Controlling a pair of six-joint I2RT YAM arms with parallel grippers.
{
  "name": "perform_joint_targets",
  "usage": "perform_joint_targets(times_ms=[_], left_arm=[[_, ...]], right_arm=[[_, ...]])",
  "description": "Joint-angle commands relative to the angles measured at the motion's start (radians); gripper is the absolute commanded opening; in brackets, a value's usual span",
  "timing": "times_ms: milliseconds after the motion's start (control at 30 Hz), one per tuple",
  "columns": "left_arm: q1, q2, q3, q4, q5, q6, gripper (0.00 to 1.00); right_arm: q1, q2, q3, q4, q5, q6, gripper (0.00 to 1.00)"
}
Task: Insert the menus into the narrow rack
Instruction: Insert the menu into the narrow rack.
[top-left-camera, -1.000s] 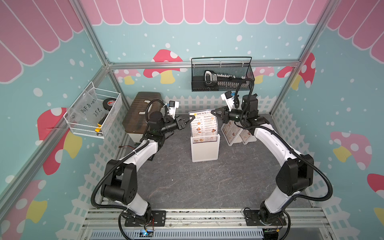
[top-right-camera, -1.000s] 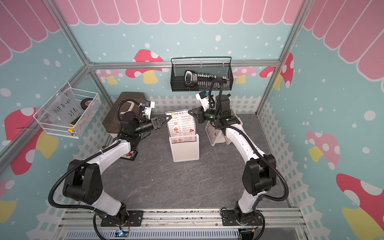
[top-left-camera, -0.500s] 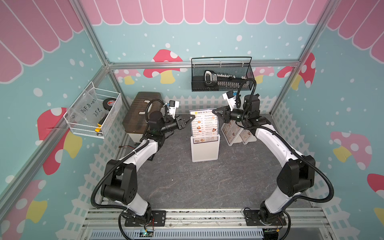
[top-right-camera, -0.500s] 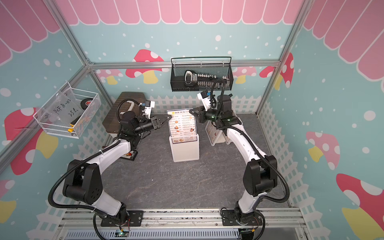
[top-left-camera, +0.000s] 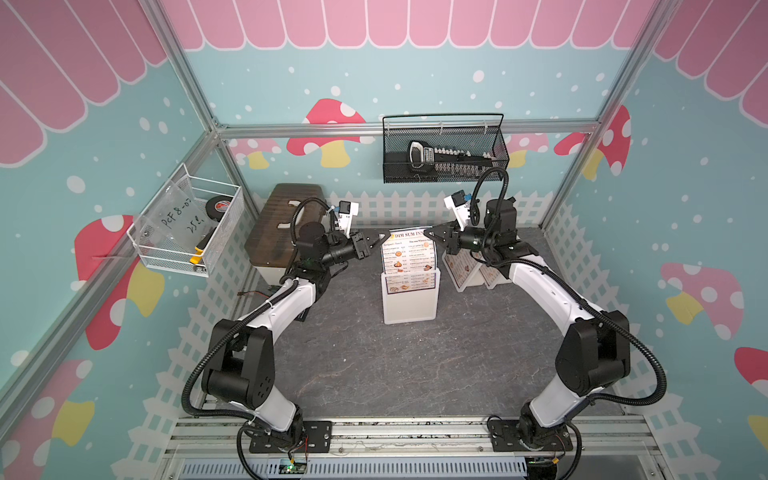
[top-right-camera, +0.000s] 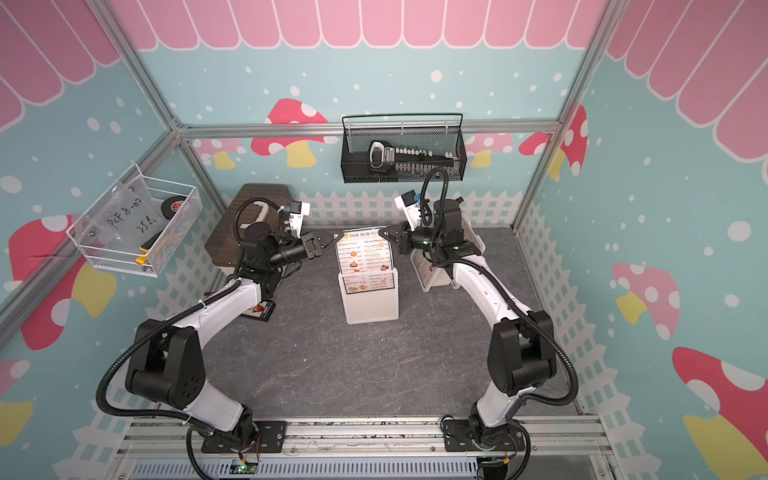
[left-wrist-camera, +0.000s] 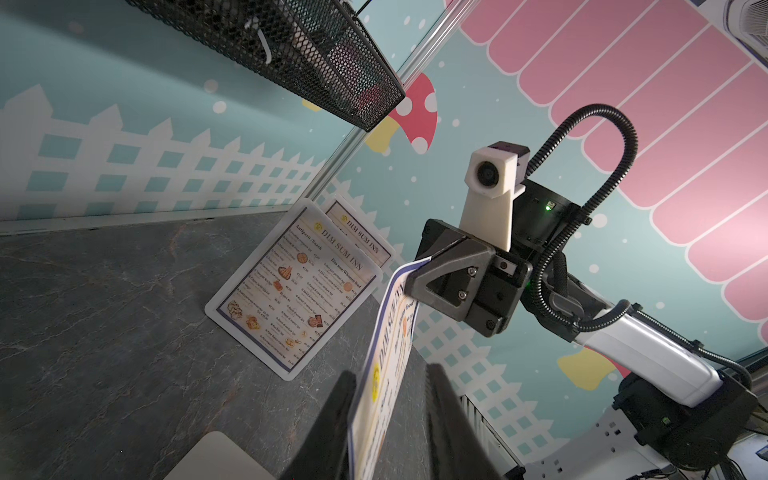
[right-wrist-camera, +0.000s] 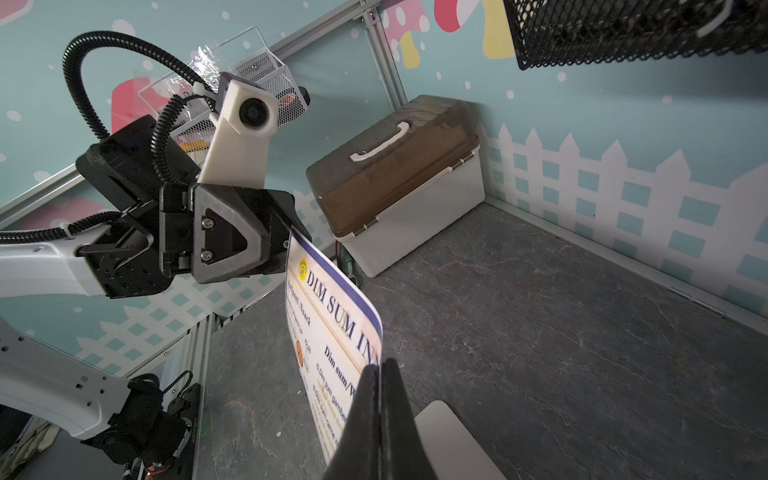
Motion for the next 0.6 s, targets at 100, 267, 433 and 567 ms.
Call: perform_joint_targets(times_ms=[100,267,433,567], left_arm=[[0.001,-0.011,0.000,0.012,0.017,-0.002,0.27],[0.001,-0.024,-0.020,-0.004,0.022,0.011,0.26],[0.001,-0.036,-0.040,-0.006,0.023,0.020,0.26],[0.001,-0.038,-0.044,-0.009,0.023,0.021,0.25]], right_arm=[[-0.005,-0.047,-0.038,0.060,-0.014,0.010,0.00],[-0.005,-0.055,-0.056,0.069,-0.015,0.013,0.00],[-0.006,-0.053,-0.066,0.081,-0.019,0.018,0.00],[-0.005,-0.051,-0.077,0.097,-0.023,0.028,0.00]])
